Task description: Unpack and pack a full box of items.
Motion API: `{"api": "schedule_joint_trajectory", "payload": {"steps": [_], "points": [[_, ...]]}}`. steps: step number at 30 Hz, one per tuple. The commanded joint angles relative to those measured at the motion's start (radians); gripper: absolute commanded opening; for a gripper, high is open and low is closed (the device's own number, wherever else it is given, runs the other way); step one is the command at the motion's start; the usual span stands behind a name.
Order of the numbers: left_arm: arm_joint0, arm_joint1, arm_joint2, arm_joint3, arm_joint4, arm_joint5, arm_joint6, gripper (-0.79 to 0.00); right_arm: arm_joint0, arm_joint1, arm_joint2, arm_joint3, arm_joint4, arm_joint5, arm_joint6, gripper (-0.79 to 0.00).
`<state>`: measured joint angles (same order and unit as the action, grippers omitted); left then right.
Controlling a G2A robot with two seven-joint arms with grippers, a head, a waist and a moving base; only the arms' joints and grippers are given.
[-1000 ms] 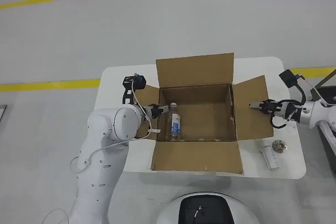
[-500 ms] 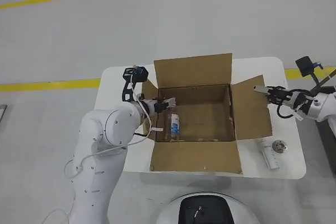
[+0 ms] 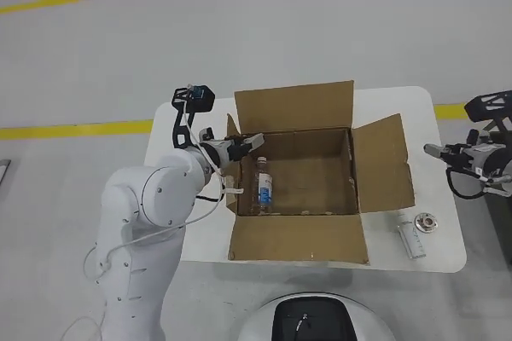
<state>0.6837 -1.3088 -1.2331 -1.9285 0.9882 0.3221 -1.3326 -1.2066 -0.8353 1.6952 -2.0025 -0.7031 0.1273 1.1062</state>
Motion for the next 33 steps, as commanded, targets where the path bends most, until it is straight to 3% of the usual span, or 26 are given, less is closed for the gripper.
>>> {"api": "schedule_joint_trajectory", "payload": {"steps": [1, 11, 17, 23, 33], "points": [[0.0, 0.0, 0.0, 0.0, 0.0, 0.0, 0.0, 0.0, 0.001, 0.0, 0.0, 0.001, 0.003, 0.001, -0.013, -0.785], [0.0, 0.0, 0.0, 0.0, 0.0, 0.0, 0.0, 0.0, -0.013, 0.001, -0.011, -0.015, -0.03, -0.027, -0.031, -0.785], [0.0, 0.0, 0.0, 0.0, 0.0, 0.0, 0.0, 0.0, -0.027, 0.014, -0.048, -0.067, -0.236, -0.032, 0.161, -0.785], [0.0, 0.0, 0.0, 0.0, 0.0, 0.0, 0.0, 0.0, -0.039, 0.022, -0.075, -0.07, -0.3, -0.026, 0.406, -0.785], [0.0, 0.0, 0.0, 0.0, 0.0, 0.0, 0.0, 0.0, -0.112, 0.02, -0.104, -0.117, -0.29, 0.024, 0.425, -0.785]]}}
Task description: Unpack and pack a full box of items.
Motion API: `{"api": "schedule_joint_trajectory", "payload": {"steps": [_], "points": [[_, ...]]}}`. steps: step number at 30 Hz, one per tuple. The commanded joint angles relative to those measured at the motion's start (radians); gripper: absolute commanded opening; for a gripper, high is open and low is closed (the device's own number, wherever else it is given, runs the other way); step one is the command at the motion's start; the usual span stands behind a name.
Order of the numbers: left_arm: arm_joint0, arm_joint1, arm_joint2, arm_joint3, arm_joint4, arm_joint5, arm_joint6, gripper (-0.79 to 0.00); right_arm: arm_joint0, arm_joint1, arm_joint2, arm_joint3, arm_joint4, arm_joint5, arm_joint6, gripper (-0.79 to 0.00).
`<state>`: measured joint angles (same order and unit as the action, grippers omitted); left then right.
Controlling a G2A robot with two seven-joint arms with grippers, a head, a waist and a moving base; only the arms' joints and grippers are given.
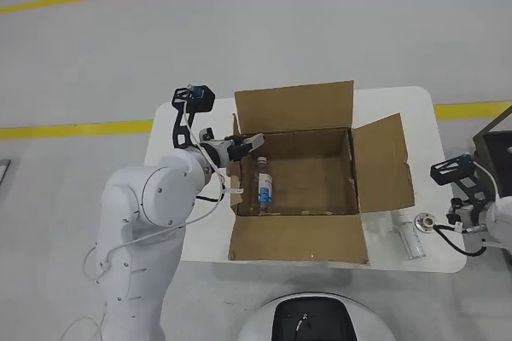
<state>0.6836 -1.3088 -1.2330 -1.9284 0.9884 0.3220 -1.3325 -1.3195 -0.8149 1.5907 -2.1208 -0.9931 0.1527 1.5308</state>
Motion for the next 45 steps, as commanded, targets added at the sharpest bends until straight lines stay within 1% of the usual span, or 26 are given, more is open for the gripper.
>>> {"api": "schedule_joint_trajectory", "payload": {"steps": [1, 6, 9, 16, 17, 18, 19, 21, 22, 23, 24, 28, 32, 39, 41, 42, 43, 45], "points": [[0.0, 0.0, 0.0, 0.0, 0.0, 0.0, 0.0, 0.0, 0.001, 0.0, 0.0, 0.001, 0.0, -0.001, 0.0, -0.785], [0.0, 0.0, 0.0, 0.0, 0.0, 0.0, 0.0, 0.0, 0.001, 0.0, 0.0, 0.001, 0.0, -0.001, 0.0, -0.785], [0.0, 0.0, 0.0, 0.0, 0.0, 0.0, 0.0, 0.0, -0.017, -0.001, -0.009, 0.016, -0.014, -0.033, -0.043, -0.785], [0.0, 0.0, 0.0, 0.0, 0.0, 0.0, 0.0, 0.0, -0.119, -0.009, -0.028, 0.011, 0.058, -0.061, -0.137, -0.785], [0.0, 0.0, 0.0, 0.0, 0.0, 0.0, 0.0, 0.0, -0.137, -0.009, -0.03, 0.005, 0.047, -0.065, -0.149, -0.757], [0.0, 0.0, 0.0, 0.0, 0.0, 0.0, 0.0, 0.0, -0.154, -0.01, -0.031, -0.001, 0.038, -0.063, -0.164, -0.631], [0.0, 0.0, 0.0, 0.0, 0.0, 0.0, 0.0, 0.0, -0.172, -0.01, -0.034, -0.007, 0.028, -0.061, -0.178, -0.554], [0.0, 0.0, 0.0, 0.0, 0.0, 0.0, 0.0, 0.0, -0.201, -0.012, -0.038, -0.015, 0.011, -0.052, -0.204, -0.529], [0.0, 0.0, 0.0, 0.0, 0.0, 0.0, 0.0, 0.0, -0.213, -0.013, -0.04, -0.022, -0.002, -0.055, -0.217, -0.489], [0.0, 0.0, 0.0, 0.0, 0.0, 0.0, 0.0, 0.0, -0.225, -0.013, -0.041, -0.024, -0.017, -0.052, -0.228, -0.416], [0.0, 0.0, 0.0, 0.0, 0.0, 0.0, 0.0, 0.0, -0.233, -0.014, -0.043, -0.022, -0.024, -0.05, -0.24, -0.397], [0.0, 0.0, 0.0, 0.0, 0.0, 0.0, 0.0, 0.0, -0.245, -0.017, -0.044, -0.003, -0.015, -0.06, -0.273, -0.397], [0.0, 0.0, 0.0, 0.0, 0.0, 0.0, 0.0, 0.0, -0.237, -0.021, -0.062, 0.024, -0.024, -0.068, -0.298, -0.419], [0.0, 0.0, 0.0, 0.0, 0.0, 0.0, 0.0, 0.0, -0.198, -0.033, -0.139, 0.071, -0.058, -0.055, -0.315, -0.425], [0.0, 0.0, 0.0, 0.0, 0.0, 0.0, 0.0, 0.0, -0.185, -0.037, -0.158, 0.081, -0.056, -0.048, -0.316, -0.403], [0.0, 0.0, 0.0, 0.0, 0.0, 0.0, 0.0, 0.0, -0.18, -0.038, -0.166, 0.085, -0.06, -0.041, -0.316, -0.376], [0.0, 0.0, 0.0, 0.0, 0.0, 0.0, 0.0, 0.0, -0.175, -0.04, -0.174, 0.089, -0.061, -0.035, -0.317, -0.326], [0.0, 0.0, 0.0, 0.0, 0.0, 0.0, 0.0, 0.0, -0.169, -0.044, -0.187, 0.099, -0.065, -0.023, -0.324, -0.274]]}}
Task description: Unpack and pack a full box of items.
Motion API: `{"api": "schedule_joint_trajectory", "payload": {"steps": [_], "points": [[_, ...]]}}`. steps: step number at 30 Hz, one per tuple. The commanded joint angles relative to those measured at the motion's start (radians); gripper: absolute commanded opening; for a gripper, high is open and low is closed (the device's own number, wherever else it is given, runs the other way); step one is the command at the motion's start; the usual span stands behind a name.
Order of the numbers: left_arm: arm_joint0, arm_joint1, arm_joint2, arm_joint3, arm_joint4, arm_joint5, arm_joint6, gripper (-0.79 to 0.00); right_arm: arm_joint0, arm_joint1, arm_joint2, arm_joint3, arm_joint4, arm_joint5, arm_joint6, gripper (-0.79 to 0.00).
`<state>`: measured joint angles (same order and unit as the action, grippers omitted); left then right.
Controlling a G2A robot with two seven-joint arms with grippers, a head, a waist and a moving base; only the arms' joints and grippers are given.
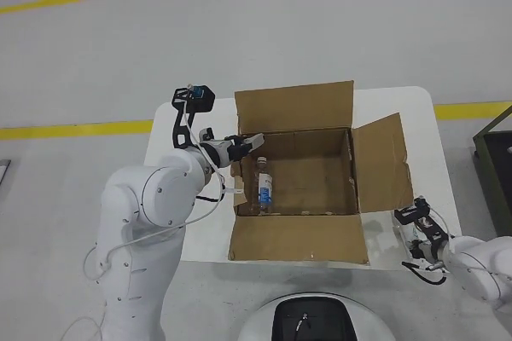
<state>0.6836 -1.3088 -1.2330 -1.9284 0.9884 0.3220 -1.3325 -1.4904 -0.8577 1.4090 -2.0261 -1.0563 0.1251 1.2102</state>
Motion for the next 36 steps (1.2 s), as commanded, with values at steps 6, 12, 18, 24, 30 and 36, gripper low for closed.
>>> {"api": "schedule_joint_trajectory", "payload": {"steps": [6, 12, 18, 24, 30, 36], "points": [[0.0, 0.0, 0.0, 0.0, 0.0, 0.0, 0.0, 0.0, 0.02, -0.013, -0.041, 0.036, -0.009, 0.042, -0.03, -0.249], [0.0, 0.0, 0.0, 0.0, 0.0, 0.0, 0.0, 0.0, 0.034, -0.022, -0.058, 0.052, -0.011, 0.059, -0.035, -0.2], [0.0, 0.0, 0.0, 0.0, 0.0, 0.0, 0.0, 0.0, 0.047, -0.029, -0.076, 0.067, -0.032, 0.059, -0.033, -0.249], [0.0, 0.0, 0.0, 0.0, 0.0, 0.0, 0.0, 0.0, 0.064, -0.037, -0.096, 0.082, -0.047, 0.063, -0.029, -0.394], [0.0, 0.0, 0.0, 0.0, 0.0, 0.0, 0.0, 0.0, 0.08, -0.044, -0.108, 0.1, -0.062, 0.066, -0.017, -0.477], [0.0, 0.0, 0.0, 0.0, 0.0, 0.0, 0.0, 0.0, 0.093, -0.05, -0.099, 0.105, -0.06, 0.075, 0.001, -0.785]]}}
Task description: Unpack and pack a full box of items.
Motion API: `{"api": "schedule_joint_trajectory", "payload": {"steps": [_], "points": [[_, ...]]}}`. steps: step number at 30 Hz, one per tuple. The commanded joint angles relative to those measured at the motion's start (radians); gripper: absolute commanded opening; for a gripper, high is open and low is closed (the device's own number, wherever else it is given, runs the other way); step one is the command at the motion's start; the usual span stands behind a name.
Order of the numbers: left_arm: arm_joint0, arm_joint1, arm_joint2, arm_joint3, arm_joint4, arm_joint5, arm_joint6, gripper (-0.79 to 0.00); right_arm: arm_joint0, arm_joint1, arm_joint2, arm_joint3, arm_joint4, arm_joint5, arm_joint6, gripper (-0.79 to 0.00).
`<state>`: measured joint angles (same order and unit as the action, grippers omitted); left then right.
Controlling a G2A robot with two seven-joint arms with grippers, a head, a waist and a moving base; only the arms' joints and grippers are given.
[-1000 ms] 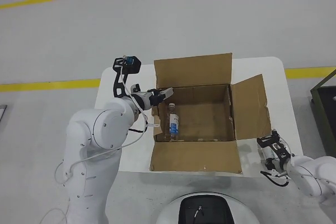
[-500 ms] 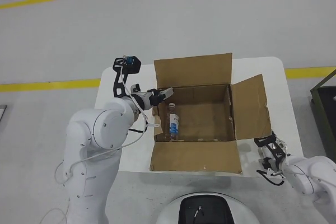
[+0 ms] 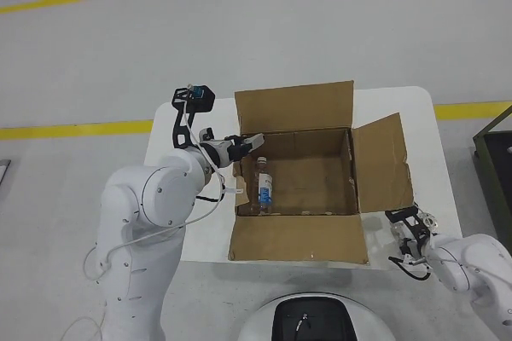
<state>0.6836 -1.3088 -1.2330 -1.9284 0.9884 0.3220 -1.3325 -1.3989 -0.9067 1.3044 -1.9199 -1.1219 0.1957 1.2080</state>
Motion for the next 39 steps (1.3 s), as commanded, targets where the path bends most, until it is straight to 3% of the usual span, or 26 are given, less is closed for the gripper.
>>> {"api": "schedule_joint_trajectory", "payload": {"steps": [1, 5, 13, 16, 22, 28, 33, 39], "points": [[0.0, 0.0, 0.0, 0.0, 0.0, 0.0, 0.0, 0.0, 0.003, -0.001, 0.017, -0.006, 0.019, 0.009, 0.004, -0.785], [0.0, 0.0, 0.0, 0.0, 0.0, 0.0, 0.0, 0.0, -0.012, 0.0, 0.118, -0.044, 0.146, 0.023, 0.009, -0.785], [0.0, 0.0, 0.0, 0.0, 0.0, 0.0, 0.0, 0.0, -0.067, 0.007, 0.463, -0.176, 0.522, -0.015, 0.006, -0.785], [0.03, 0.004, -0.016, -0.01, 0.01, -0.023, 0.046, 0.0, -0.074, 0.005, 0.574, -0.214, 0.668, -0.031, -0.007, -0.785], [0.084, 0.019, -0.073, -0.045, 0.107, -0.032, 0.055, 0.0, -0.062, 0.006, 0.686, -0.246, 0.906, -0.088, 0.009, -0.785], [0.174, 0.032, -0.149, -0.072, 0.229, 0.008, 0.091, 0.0, 0.001, 0.011, 0.592, -0.267, 1.027, -0.087, 0.027, -0.785], [0.246, 0.041, -0.195, -0.081, 0.312, 0.004, 0.115, 0.0, 0.088, 0.015, 0.404, -0.264, 0.972, -0.04, 0.016, -0.785], [0.25, 0.042, -0.197, -0.082, 0.315, 0.003, 0.117, 0.0, 0.218, 0.003, 0.165, -0.182, 0.944, 0.051, -0.034, -0.785]]}}
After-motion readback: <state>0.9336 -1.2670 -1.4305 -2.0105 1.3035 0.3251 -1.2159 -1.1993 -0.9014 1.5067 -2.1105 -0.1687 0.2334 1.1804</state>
